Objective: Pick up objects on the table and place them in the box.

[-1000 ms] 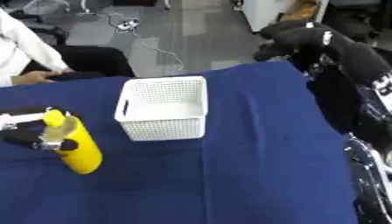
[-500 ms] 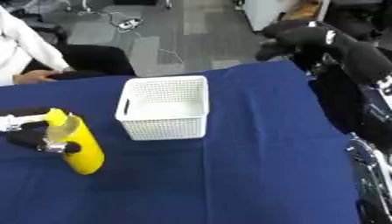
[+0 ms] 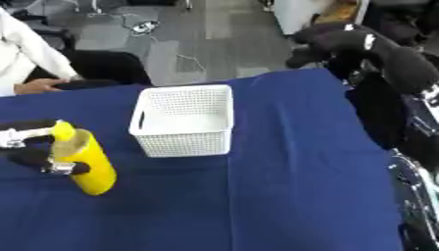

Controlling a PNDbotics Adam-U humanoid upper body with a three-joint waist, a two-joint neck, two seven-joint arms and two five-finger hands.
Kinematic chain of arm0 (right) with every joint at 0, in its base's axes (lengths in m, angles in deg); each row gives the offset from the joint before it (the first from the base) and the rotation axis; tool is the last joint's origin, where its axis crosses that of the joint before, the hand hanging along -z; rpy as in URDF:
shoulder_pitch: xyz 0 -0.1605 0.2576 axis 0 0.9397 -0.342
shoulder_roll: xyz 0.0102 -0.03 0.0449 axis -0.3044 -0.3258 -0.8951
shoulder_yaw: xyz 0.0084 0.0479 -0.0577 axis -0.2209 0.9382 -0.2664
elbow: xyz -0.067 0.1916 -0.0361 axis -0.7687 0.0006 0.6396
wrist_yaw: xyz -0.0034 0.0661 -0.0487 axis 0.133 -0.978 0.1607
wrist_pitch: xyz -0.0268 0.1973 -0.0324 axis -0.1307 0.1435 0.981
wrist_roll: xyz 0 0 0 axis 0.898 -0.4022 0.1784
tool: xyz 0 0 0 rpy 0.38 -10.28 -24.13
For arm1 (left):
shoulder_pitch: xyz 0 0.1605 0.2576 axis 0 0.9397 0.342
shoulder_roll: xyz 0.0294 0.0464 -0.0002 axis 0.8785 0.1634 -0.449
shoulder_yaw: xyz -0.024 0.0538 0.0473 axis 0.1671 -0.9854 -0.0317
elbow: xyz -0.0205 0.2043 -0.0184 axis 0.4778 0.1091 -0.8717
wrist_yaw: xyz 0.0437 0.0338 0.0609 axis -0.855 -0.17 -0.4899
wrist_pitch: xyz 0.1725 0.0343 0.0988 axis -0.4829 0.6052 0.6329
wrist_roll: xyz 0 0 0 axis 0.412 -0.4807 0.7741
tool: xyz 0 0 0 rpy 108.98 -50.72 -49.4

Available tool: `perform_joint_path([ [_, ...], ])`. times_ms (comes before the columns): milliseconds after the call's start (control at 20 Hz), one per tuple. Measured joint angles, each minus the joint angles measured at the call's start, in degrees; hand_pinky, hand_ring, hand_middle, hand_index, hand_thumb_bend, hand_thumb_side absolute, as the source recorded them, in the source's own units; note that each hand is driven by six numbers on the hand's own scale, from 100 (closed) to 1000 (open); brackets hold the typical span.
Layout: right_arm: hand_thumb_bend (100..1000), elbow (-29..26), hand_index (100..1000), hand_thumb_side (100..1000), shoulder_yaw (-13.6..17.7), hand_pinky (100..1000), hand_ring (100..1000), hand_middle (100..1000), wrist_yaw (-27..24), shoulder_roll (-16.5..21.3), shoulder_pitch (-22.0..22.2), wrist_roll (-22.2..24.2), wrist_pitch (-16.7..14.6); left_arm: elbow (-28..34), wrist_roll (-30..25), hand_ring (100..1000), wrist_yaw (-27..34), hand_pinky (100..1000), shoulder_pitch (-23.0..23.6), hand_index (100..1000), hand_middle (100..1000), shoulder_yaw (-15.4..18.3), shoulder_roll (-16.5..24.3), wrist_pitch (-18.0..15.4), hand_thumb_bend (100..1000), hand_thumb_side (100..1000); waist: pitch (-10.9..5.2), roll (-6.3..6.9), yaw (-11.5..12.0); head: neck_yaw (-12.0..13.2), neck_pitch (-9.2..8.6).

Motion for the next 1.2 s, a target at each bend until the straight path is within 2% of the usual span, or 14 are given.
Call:
perform_joint_path([
  [100,226,0.0,795,1000,0.0,869,722,780,0.0,0.0,-0.1,0.0,0.0,0.2,3.5,118,-0.1,100,0.0,403,193,0.0,0.0,-1.4,365,562,0.00,-0.01,0.0,0.0,0.00],
  [300,226,0.0,794,1000,0.0,869,721,778,0.0,0.0,-0.1,0.0,0.0,0.7,8.9,100,-1.4,100,0.0,412,188,-0.1,0.0,-4.5,333,550,0.00,-0.01,0.0,0.0,0.00],
  [600,224,0.0,793,1000,0.0,869,722,777,0.0,0.0,-0.1,0.0,0.0,1.5,12.1,100,-4.2,100,0.0,408,173,-0.4,0.1,-8.1,305,565,-0.02,0.23,0.2,0.0,0.00],
  [700,225,0.0,793,1000,0.0,869,722,776,0.0,0.0,0.0,0.0,0.0,1.6,12.0,100,-4.3,100,-0.1,400,100,-0.4,0.1,-8.4,287,572,-0.11,0.41,0.4,0.0,0.00],
  [950,226,0.0,793,1000,0.0,869,722,775,0.1,0.1,0.5,0.0,0.0,2.8,13.2,100,-1.8,100,-0.5,403,100,0.1,0.7,-8.5,307,545,-0.36,0.70,1.2,0.0,0.01],
  [1000,225,0.0,793,1000,0.0,869,722,775,0.1,0.2,0.5,0.0,0.0,3.2,13.5,100,-1.0,100,-0.5,406,100,0.1,0.7,-8.4,311,566,-0.46,0.76,1.4,0.0,0.01],
  [1050,227,0.0,793,1000,0.0,870,722,775,0.1,0.3,0.7,0.0,0.0,3.7,13.7,100,-0.2,100,-0.5,408,100,0.2,0.9,-8.3,324,533,-0.61,0.78,1.6,0.0,0.01],
  [1200,228,0.0,792,1000,0.0,870,721,775,0.4,0.9,1.2,0.1,0.1,5.5,13.6,100,1.8,100,-0.5,409,100,0.1,1.9,-8.2,343,523,-0.78,0.79,2.1,0.0,0.01],
])
